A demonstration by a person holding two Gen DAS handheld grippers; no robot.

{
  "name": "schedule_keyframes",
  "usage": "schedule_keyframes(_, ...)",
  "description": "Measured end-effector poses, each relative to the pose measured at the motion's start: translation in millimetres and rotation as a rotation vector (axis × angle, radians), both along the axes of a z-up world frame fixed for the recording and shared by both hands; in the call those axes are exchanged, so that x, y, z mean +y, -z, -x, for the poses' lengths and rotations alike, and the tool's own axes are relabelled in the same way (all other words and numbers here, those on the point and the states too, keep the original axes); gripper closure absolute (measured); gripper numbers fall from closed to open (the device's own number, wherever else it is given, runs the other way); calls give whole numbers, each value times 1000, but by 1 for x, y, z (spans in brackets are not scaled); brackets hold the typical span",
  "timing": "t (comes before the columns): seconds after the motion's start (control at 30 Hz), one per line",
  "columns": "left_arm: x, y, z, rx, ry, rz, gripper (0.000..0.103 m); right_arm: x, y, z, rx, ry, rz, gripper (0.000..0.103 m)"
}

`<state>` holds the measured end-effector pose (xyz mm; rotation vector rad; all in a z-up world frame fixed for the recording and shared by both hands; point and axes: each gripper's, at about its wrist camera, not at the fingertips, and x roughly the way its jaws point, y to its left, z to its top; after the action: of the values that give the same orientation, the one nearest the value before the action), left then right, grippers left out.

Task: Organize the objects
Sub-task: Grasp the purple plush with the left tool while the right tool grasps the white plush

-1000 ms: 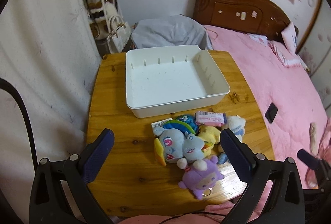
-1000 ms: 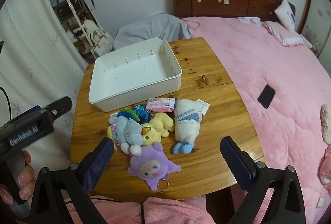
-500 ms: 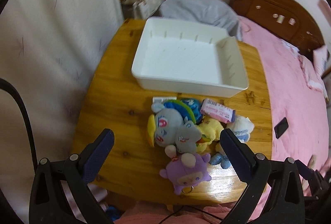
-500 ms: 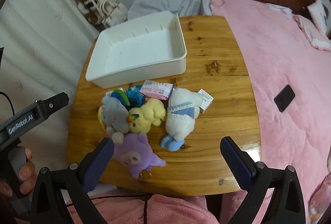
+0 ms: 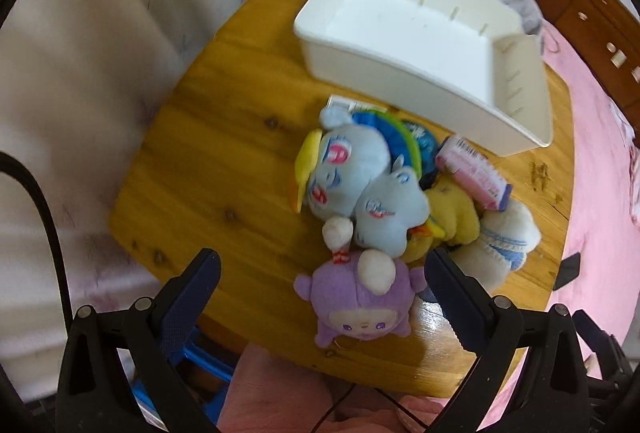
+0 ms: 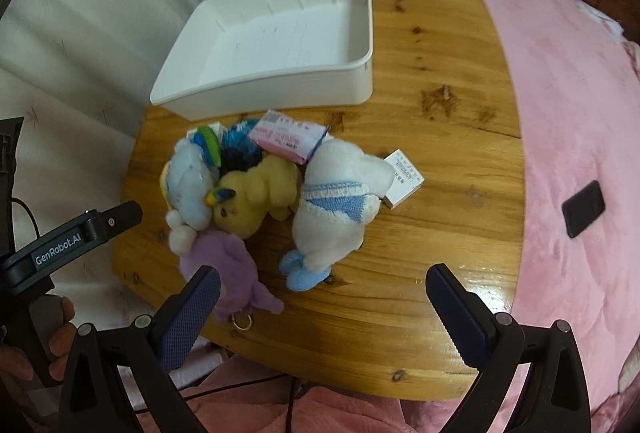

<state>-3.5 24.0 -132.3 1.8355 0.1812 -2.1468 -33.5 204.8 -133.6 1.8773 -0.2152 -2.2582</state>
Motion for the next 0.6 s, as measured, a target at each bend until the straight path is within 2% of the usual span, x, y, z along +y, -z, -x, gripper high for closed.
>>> schedule_keyframes(0.17, 1, 23, -7, -57, -80, -23, 2, 0, 31, 12, -61, -41, 33, 5)
schedule_keyframes(0.37, 7, 47, -17, -119, -146, -37, 3, 8, 68, 25, -176, -1, 121, 8)
schedule_keyframes(0.4, 10, 49, -23, -135, -280, -12, 3, 10, 74, 26, -196, 7, 139, 10)
schedule_keyframes(0.6, 12, 65, -24, -172, -335, -33, 3, 14, 95, 32, -277, 48, 210, 15)
